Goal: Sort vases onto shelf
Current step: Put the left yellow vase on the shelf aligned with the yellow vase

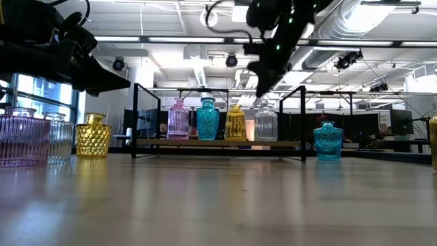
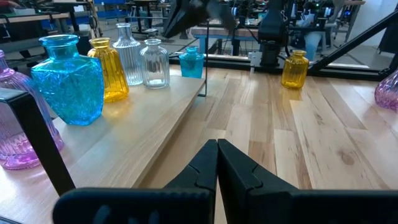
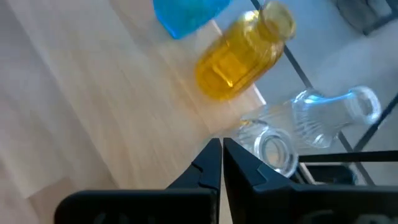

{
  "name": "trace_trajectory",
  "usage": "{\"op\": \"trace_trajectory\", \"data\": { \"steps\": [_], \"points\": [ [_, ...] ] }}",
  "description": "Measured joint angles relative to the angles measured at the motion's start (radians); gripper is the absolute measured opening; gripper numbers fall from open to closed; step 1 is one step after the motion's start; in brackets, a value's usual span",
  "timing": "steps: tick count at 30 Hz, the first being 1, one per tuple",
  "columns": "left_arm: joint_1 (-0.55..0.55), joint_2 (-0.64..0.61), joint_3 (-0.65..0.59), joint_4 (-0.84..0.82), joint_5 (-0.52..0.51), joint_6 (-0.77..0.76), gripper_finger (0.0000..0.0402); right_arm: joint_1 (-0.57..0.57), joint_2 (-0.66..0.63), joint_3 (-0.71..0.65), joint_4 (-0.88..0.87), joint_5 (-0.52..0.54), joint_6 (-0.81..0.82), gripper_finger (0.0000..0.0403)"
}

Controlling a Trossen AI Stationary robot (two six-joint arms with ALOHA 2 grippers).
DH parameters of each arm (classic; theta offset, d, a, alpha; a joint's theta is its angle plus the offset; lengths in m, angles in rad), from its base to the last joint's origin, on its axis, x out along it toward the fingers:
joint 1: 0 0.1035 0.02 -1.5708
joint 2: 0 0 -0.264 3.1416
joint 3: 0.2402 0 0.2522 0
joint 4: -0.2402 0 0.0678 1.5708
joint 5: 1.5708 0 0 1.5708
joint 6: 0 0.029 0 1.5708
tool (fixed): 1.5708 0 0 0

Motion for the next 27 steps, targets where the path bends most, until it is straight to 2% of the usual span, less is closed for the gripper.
{"op": "trace_trajectory", "data": {
  "steps": [8,18,27],
  "points": [
    [0.0,0.0,0.0,0.0,0.0,0.0,0.0001,0.128,-0.102,-0.013,-0.001,-0.013,0.0,0.0],
    [0.0,0.0,0.0,0.0,0.0,0.0,0.0001,0.248,-0.149,-0.239,0.142,-0.085,0.063,0.0],
    [0.0,0.002,0.0,0.0,0.0,0.0,0.0001,0.386,-0.168,-0.283,0.145,-0.078,0.14,0.0]
  ]
}}
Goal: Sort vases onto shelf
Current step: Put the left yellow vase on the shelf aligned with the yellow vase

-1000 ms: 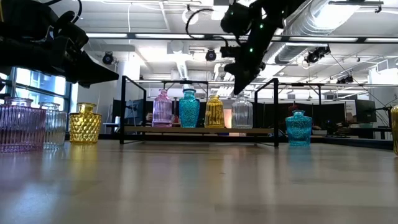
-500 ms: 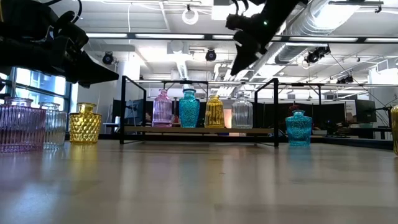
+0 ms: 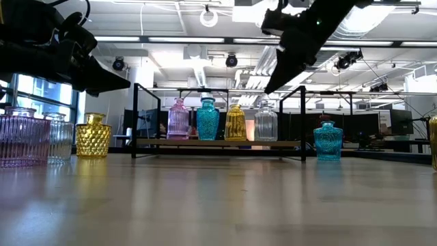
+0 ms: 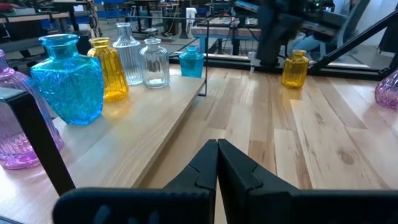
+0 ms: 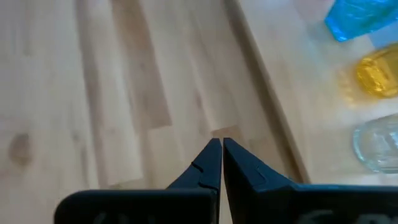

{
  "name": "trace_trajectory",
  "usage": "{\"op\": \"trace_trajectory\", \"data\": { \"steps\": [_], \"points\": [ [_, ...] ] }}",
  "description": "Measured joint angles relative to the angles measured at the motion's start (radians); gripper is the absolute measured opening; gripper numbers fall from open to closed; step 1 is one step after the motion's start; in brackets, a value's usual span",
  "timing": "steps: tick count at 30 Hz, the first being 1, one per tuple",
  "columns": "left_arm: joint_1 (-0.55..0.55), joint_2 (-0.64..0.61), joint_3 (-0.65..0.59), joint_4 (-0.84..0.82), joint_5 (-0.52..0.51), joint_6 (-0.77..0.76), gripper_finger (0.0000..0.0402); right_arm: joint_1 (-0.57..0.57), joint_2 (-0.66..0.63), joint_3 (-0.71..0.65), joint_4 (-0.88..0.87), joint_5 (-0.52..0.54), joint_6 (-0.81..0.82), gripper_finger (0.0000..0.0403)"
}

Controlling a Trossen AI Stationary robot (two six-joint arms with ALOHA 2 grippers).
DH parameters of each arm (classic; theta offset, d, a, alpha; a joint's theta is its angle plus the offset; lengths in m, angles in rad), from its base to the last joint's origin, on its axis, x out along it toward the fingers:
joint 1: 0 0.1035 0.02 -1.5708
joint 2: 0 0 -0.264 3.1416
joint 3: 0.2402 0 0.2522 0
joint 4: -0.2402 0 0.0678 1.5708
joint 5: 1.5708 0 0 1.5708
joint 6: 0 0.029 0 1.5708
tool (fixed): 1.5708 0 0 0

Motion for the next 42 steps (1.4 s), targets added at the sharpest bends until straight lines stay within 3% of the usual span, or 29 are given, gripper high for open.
{"op": "trace_trajectory", "data": {
  "steps": [6,11,18,25,30,42],
  "points": [
    [0.0,0.0,0.0,0.0,0.0,0.0,0.0001,0.058,0.004,0.0,0.063,0.019,0.006,0.0],
    [0.0,0.0,0.0,0.0,0.0,0.0,0.0001,0.071,0.041,0.0,0.215,0.006,-0.062,0.0],
    [0.0,0.0,0.0,0.0,0.0,0.0,0.0001,0.063,0.169,0.0,0.45,-0.082,-0.185,0.0],
    [0.0,0.0,0.0,0.0,0.0,0.0,0.0001,0.062,0.275,0.0,0.611,-0.093,-0.221,0.0],
    [0.0,0.0,0.0,0.0,0.0,0.0,0.0001,0.061,0.38,0.0,0.775,-0.182,-0.252,0.0],
    [0.0,0.0,0.0,0.0,0.0,0.0,0.0001,0.073,0.431,0.0,0.806,-0.187,-0.245,0.0]
  ]
}}
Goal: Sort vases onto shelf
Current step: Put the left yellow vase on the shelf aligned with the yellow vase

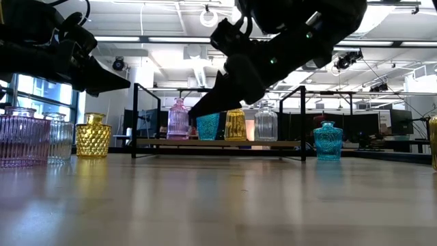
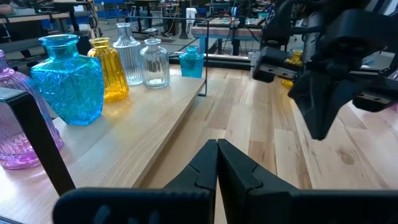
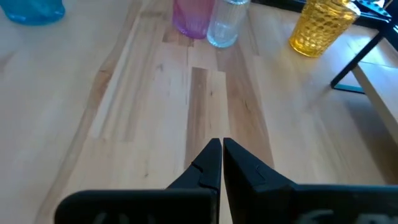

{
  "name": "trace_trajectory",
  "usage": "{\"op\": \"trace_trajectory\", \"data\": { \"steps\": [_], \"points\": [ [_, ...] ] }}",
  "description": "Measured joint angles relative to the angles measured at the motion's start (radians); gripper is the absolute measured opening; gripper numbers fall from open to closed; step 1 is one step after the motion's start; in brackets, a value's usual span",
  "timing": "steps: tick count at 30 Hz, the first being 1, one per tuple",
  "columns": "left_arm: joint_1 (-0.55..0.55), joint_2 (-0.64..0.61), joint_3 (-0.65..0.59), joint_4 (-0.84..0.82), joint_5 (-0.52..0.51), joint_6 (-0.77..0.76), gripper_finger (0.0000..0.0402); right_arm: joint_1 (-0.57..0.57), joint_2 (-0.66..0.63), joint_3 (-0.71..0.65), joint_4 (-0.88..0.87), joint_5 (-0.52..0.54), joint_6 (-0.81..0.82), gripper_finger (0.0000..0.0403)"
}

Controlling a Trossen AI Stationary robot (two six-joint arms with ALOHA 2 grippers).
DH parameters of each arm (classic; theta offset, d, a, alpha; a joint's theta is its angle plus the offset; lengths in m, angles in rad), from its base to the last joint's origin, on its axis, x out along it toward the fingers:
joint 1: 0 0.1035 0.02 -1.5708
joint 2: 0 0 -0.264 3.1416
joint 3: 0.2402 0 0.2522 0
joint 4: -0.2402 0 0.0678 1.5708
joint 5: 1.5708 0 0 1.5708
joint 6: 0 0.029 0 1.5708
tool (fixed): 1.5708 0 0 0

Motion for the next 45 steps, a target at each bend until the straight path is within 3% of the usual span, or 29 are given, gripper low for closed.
{"op": "trace_trajectory", "data": {
  "steps": [31,45],
  "points": [
    [0.0,0.0,0.0,0.0,0.0,0.0,0.0001,0.003,-0.002,0.0,-0.001,0.001,0.019,0.0],
    [0.0,0.0,0.0,0.0,0.0,0.0,0.0001,0.012,0.033,0.0,0.095,0.0,-0.013,0.0]
  ]
}}
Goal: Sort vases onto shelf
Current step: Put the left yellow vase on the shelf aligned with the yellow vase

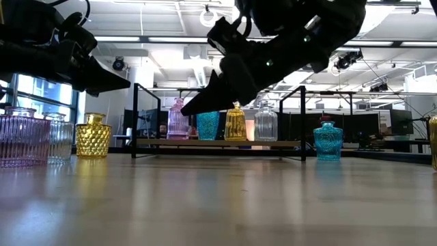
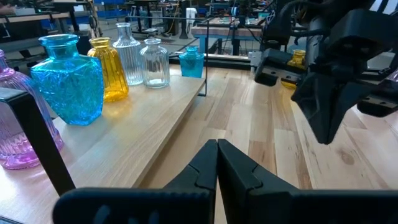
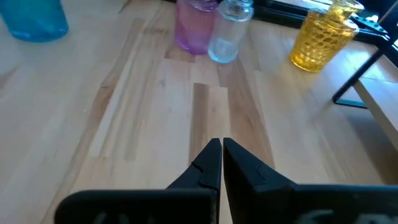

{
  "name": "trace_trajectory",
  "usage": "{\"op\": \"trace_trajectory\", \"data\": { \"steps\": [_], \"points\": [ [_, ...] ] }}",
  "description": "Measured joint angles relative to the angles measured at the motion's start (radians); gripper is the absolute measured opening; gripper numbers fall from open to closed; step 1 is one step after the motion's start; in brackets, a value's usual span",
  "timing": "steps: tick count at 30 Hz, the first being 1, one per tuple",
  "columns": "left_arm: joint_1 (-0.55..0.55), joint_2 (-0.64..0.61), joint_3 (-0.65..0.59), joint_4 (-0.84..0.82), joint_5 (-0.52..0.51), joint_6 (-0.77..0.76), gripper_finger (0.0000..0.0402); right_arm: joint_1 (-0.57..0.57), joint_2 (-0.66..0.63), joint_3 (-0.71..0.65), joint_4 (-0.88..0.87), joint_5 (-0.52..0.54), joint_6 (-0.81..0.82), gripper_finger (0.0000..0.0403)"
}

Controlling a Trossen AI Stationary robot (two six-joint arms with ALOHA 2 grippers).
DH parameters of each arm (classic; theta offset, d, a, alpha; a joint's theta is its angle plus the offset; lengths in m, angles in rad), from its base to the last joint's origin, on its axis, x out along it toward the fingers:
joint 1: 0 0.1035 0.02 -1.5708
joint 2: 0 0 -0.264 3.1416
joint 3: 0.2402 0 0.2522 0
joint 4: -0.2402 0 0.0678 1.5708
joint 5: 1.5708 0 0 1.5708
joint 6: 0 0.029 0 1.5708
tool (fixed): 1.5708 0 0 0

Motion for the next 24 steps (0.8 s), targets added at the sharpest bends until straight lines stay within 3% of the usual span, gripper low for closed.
{"op": "trace_trajectory", "data": {
  "steps": [24],
  "points": [
    [0.0,0.0,0.0,0.0,0.0,0.0,0.0001,0.125,-0.07,0.0,-0.254,0.009,0.033,0.0]
  ]
}}
